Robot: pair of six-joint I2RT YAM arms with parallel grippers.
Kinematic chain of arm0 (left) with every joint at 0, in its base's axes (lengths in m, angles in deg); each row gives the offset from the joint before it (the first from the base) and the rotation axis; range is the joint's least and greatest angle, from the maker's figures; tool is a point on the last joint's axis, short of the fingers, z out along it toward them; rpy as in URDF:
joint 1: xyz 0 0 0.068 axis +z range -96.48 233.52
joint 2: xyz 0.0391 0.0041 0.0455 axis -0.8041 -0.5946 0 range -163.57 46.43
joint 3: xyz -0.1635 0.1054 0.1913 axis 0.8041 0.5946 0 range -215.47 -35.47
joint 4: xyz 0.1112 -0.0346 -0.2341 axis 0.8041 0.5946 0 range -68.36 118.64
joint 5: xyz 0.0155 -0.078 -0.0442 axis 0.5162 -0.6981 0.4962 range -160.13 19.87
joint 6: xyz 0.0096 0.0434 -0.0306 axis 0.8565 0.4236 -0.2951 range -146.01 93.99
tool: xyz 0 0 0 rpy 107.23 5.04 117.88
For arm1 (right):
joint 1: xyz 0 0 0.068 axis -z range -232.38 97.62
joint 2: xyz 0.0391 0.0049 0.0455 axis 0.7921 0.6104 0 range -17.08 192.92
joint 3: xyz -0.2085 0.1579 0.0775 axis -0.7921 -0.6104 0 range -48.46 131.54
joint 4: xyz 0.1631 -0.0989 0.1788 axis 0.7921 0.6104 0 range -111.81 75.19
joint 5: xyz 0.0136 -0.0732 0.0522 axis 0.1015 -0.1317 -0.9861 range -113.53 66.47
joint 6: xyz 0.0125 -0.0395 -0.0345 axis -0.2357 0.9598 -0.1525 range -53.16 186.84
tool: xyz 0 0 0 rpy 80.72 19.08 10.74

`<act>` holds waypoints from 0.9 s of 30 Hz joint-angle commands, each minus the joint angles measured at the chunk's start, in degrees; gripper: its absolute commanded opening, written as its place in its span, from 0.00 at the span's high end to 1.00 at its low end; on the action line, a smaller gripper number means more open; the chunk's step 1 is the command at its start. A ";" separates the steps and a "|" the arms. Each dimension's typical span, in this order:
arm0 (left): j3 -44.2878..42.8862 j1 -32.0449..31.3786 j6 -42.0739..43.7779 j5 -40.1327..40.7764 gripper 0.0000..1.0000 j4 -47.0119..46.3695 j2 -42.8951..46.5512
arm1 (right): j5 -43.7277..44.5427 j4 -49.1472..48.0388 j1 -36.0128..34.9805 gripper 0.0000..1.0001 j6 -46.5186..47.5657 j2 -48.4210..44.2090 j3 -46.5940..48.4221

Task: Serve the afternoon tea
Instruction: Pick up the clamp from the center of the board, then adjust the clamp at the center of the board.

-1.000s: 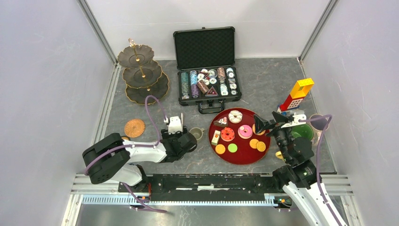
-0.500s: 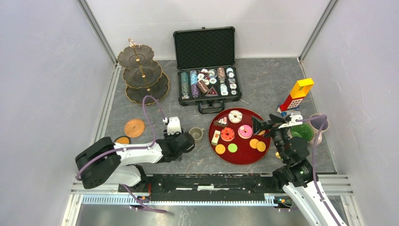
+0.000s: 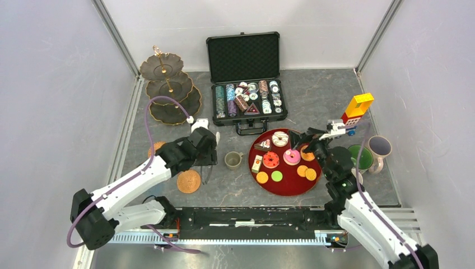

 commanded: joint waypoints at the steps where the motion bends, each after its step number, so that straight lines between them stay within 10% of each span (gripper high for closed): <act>1: -8.75 4.23 7.71 -13.00 0.39 10.30 -1.75 | -2.80 -10.80 0.09 0.01 -0.33 9.88 8.47; 9: -19.28 9.89 13.01 -25.61 0.40 17.93 -7.33 | 5.09 -11.53 0.10 0.02 7.15 24.83 25.47; 16: -27.22 9.73 17.05 -36.96 0.42 21.80 -13.52 | 11.54 -8.69 0.17 0.02 16.22 18.99 17.81; 27: -41.47 -0.89 17.38 -30.65 0.43 22.83 -25.34 | 19.64 -2.93 0.27 0.02 25.02 16.61 12.82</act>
